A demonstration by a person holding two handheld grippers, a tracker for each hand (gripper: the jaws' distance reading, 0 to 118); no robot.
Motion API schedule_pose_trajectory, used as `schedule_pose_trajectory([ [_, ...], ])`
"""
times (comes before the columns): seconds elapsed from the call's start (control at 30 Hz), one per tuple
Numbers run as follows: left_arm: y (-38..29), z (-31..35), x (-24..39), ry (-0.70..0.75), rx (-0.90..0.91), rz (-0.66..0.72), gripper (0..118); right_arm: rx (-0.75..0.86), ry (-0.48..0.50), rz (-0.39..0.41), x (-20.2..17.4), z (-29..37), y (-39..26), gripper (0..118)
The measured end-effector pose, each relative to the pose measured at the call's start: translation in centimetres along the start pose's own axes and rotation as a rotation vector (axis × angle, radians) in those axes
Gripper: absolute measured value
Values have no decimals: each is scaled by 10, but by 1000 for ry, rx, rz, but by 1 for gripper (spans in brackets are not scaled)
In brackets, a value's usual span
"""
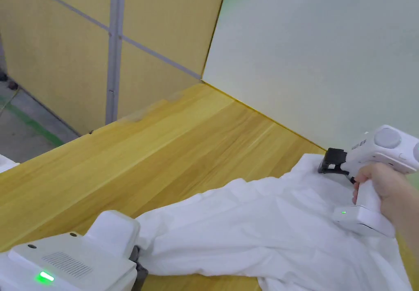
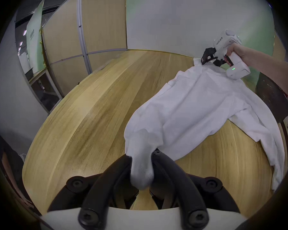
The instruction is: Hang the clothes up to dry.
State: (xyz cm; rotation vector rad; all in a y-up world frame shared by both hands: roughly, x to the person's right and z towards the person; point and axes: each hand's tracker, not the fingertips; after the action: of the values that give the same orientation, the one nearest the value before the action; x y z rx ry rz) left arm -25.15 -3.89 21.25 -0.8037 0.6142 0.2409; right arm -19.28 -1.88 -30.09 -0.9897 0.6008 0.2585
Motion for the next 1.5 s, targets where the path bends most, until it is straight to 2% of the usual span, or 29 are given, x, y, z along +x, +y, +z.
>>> schedule_pose_trajectory([
  [0.1, 0, -3, 1, 16, 10, 2, 6, 83, -49, 117, -6, 4, -7, 76],
  [0.13, -1, -4, 1, 20, 13, -1, 6, 83, -20, 90, -6, 6, -9, 68],
  [0.17, -1, -4, 2, 25, 16, -5, 6, 90, -29, 90, -9, 8, -13, 51],
  [0.2, -1, -4, 3, 30, 19, -8, 6, 101, -26, 99, -10, 13, -18, 1],
  [0.23, -1, -4, 5, 35, 19, -16, 6, 108, -19, 104, -12, 18, -21, 2],
  [0.27, -1, -4, 6, 38, 20, -22, 6, 95, 20, 65, 9, 1, -7, 2],
  [0.43, -1, -5, 8, 31, 21, -23, 6, 106, -55, 96, 2, 18, -28, 2],
  [0.5, -2, -5, 8, 30, 23, -25, 6, 109, -69, 79, 3, 22, -33, 2],
  [0.57, 0, -5, 7, 26, 25, -9, 6, 136, -83, 73, -12, 61, -59, 2],
  [0.63, 4, -4, 6, 30, 41, -8, 6, 202, -100, 99, -17, 86, -74, 2],
  [0.67, 8, -3, 6, 43, 63, -21, 6, 213, -101, 103, -2, 64, -62, 2],
  [0.77, 30, 3, 6, 39, 133, -6, 6, 314, -83, 108, 4, 109, -78, 2],
  [0.83, 49, 10, 9, 39, 197, -39, 6, 393, -79, 82, 13, 147, -89, 2],
  [0.9, 68, 19, 14, 34, 253, -69, 6, 452, -106, 108, 20, 194, -106, 2],
  [1.03, 94, 43, 23, -49, 328, -57, 6, 586, -118, 57, 40, 280, -166, 2],
  [1.1, 101, 56, 31, -54, 372, -84, 6, 617, -138, 59, 48, 313, -204, 2],
  [1.17, 105, 67, 37, -68, 406, -95, 6, 675, -178, 21, 59, 339, -242, 2],
  [1.27, 107, 76, 42, -72, 443, -110, 6, 738, -272, -64, 66, 381, -304, 2],
  [1.33, 107, 77, 45, -74, 455, -107, 6, 766, -300, -154, 80, 393, -333, 2],
  [1.43, 107, 79, 48, -109, 450, -81, 6, 760, -341, -146, 87, 403, -356, 2],
  [1.47, 109, 80, 49, -119, 450, -79, 6, 751, -388, -111, 71, 417, -363, 2],
  [1.5, 111, 82, 50, -124, 454, -77, 6, 769, -390, -129, 72, 421, -365, 2],
])
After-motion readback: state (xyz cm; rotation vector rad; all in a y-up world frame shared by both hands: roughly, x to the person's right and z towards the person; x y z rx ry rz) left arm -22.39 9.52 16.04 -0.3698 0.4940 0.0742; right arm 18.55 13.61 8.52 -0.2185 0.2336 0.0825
